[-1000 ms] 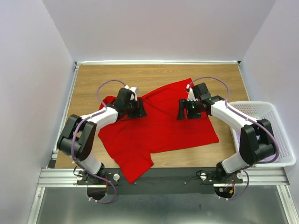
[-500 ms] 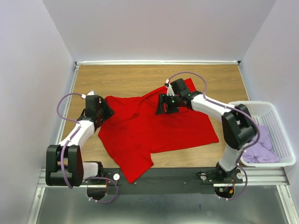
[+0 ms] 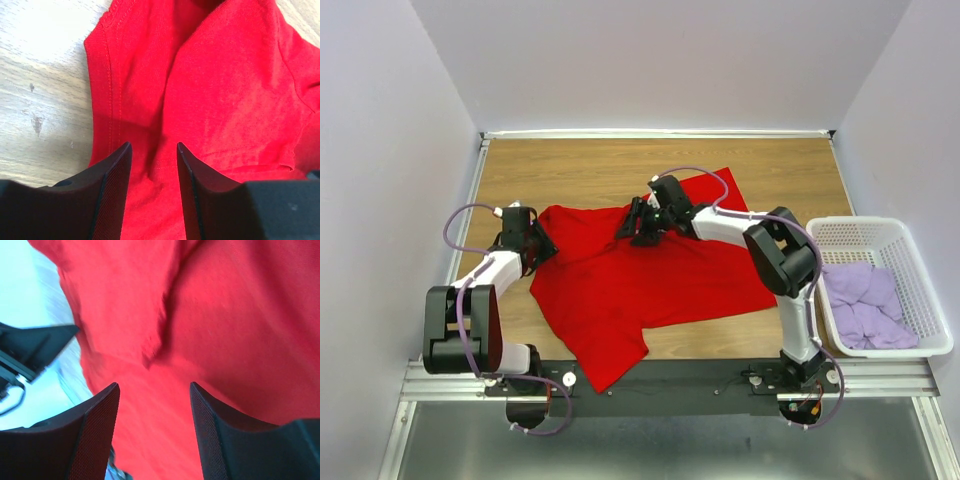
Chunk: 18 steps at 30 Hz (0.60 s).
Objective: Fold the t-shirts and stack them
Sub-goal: Flatten the tshirt out
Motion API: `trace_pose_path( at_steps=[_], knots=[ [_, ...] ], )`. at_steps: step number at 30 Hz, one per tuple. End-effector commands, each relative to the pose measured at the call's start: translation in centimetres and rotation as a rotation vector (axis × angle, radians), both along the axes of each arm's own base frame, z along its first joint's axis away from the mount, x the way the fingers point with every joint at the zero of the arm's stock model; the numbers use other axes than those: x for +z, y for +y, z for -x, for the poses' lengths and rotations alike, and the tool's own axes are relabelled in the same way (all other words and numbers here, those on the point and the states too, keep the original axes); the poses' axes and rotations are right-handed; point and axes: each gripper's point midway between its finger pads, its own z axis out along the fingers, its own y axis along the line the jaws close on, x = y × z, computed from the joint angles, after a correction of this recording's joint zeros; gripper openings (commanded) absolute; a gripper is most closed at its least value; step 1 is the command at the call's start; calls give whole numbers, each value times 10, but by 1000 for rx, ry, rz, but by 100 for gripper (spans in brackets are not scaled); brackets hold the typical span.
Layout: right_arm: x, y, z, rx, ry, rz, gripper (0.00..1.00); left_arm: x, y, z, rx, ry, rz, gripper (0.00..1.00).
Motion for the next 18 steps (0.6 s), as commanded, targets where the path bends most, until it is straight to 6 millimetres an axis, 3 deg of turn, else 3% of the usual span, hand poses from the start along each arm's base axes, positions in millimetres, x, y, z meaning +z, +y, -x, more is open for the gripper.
trace_pose_path(
  at_steps=[1, 7, 18],
  knots=[
    [4, 28, -10, -48, 30, -98, 65, 0, 1, -5, -26, 0, -14, 48],
    [-9, 38, -13, -63, 62, -113, 60, -1, 0, -4, -41, 7, -18, 48],
    [-14, 48, -12, -46, 80, -123, 50, -5, -6, -4, -68, 16, 5, 47]
  ],
)
